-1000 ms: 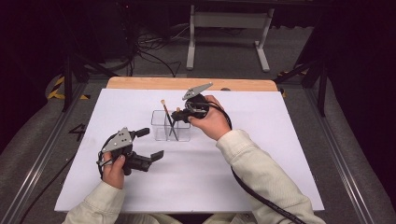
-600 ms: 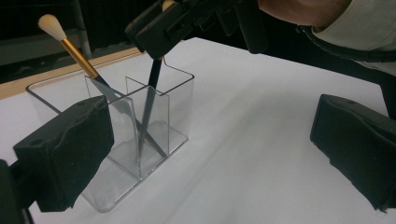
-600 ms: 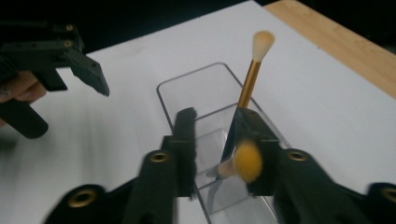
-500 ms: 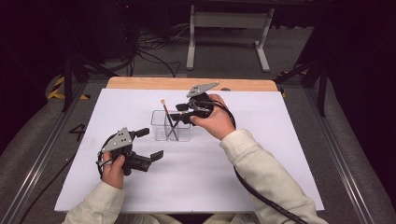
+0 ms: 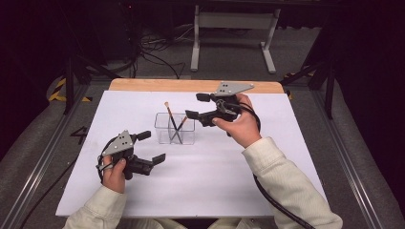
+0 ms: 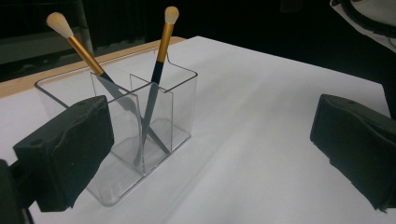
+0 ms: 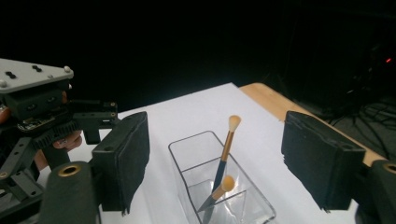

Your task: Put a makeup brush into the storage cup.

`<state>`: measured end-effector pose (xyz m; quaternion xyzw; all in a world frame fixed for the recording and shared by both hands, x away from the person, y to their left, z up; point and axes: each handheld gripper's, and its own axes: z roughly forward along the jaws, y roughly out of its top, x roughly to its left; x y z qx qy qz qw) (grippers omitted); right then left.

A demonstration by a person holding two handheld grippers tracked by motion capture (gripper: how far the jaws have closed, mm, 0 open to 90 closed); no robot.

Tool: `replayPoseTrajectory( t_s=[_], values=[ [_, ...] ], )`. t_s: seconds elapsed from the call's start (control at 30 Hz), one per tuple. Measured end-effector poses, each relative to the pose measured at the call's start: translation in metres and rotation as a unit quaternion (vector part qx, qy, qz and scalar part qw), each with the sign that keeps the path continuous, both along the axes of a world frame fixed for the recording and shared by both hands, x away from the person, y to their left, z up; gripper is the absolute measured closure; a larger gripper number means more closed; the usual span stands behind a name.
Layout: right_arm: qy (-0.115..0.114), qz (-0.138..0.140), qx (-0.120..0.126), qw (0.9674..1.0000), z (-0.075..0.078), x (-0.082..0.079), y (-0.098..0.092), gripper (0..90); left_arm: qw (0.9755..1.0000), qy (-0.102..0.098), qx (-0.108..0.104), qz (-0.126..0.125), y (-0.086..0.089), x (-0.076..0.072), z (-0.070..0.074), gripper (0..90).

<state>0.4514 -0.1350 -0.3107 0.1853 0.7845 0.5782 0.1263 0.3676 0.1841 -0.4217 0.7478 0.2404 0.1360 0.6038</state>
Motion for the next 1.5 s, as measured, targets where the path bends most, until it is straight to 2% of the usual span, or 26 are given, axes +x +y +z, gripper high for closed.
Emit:
replayPoseTrajectory(
  t_s=[0.07,0.17,0.23,0.33,0.73,0.9,1.23,1.37,1.5],
  values=[
    [-0.01,-0.008,0.014,0.9998,0.004,-0.007,-0.012,22.3,1.0,0.0,0.002,0.0,0.002,-0.002,0.001,0.3],
    [-0.023,-0.018,0.021,0.9993,0.007,-0.013,-0.025,21.5,1.0,-0.001,0.0,0.003,0.003,-0.003,0.001,0.3],
    [-0.025,-0.022,0.023,0.9992,0.008,-0.015,-0.03,21.3,1.0,-0.003,-0.001,0.004,0.005,-0.003,0.002,0.3],
    [-0.032,-0.037,0.031,0.9983,0.01,-0.022,-0.048,20.5,1.0,-0.002,-0.003,0.008,0.007,-0.004,0.002,0.3],
    [-0.053,-0.058,0.042,0.996,0.01,-0.046,-0.083,18.7,0.9999,-0.001,0.0,0.011,0.009,-0.005,0.003,0.3],
    [-0.056,-0.078,0.053,0.994,0.005,-0.054,-0.104,18.3,0.9999,-0.001,0.0,0.013,0.01,-0.006,0.004,0.3],
    [-0.053,-0.102,0.068,0.991,-0.008,-0.063,-0.132,16.9,0.9999,0.003,-0.005,0.015,0.014,-0.007,0.005,0.3],
    [-0.059,-0.111,0.075,0.9893,-0.015,-0.07,-0.144,16.2,0.9996,0.011,-0.022,0.017,0.016,-0.007,0.005,0.4],
    [-0.064,-0.115,0.084,0.9878,-0.023,-0.075,-0.156,15.9,0.9995,0.01,-0.025,0.019,0.018,-0.008,0.006,0.4]
  ],
)
